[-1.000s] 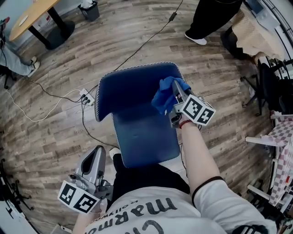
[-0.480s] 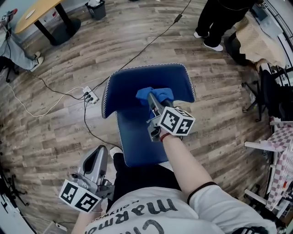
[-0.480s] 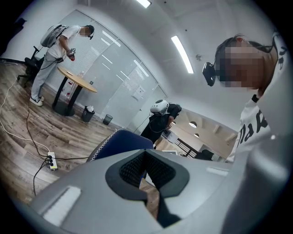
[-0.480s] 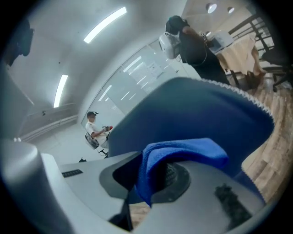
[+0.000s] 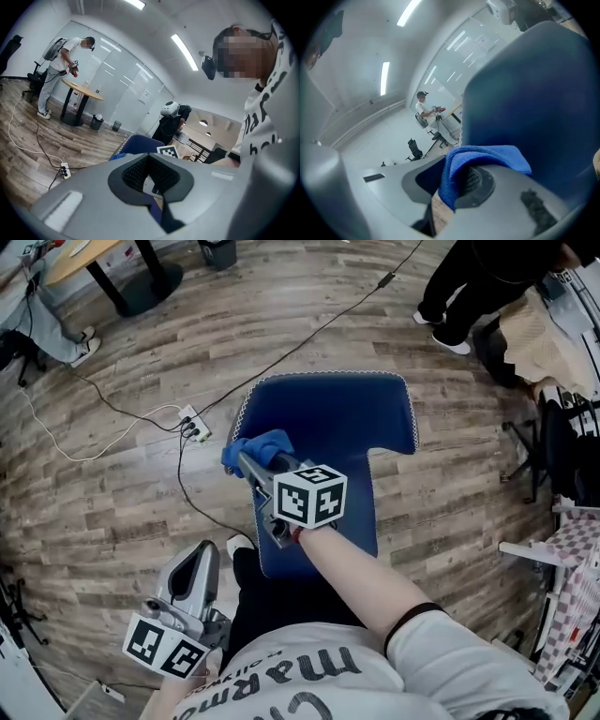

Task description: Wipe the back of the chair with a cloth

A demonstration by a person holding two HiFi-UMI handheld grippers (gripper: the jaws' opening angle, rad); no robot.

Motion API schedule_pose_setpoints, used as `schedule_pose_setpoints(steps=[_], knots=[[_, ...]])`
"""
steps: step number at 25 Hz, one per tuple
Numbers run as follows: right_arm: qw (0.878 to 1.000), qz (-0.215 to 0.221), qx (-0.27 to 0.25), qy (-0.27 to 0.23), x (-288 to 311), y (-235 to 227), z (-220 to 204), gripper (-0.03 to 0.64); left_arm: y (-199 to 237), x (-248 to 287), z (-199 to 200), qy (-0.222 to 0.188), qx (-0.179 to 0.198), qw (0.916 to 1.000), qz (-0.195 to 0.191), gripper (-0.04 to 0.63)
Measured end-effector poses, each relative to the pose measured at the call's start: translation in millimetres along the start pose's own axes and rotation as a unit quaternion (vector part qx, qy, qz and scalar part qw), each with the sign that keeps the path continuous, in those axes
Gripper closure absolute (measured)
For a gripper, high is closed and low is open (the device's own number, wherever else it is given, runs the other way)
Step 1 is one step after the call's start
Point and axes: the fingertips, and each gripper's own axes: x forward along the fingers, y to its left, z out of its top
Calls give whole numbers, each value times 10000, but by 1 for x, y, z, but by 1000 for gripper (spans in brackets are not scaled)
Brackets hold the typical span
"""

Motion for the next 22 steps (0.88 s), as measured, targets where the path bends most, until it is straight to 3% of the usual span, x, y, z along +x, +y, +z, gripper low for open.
schedule_pose_setpoints(steps=[6,12,15,22], knots=[[9990,-85,-257,343,11,-12,-15,551,9,-8,-3,-68,-237,9996,127,589],[9973,-567,-365,284,10,-61,2,551,16,-11,-1,-106,-279,9993,241,589],[9972,-567,-381,308,6,-78,10,551,17,-10,-2,-106,-319,9990,280,589],[9911,-586,-1002,645,-1,-87,12,551,15,-1,-1,-77,-327,9991,247,589]])
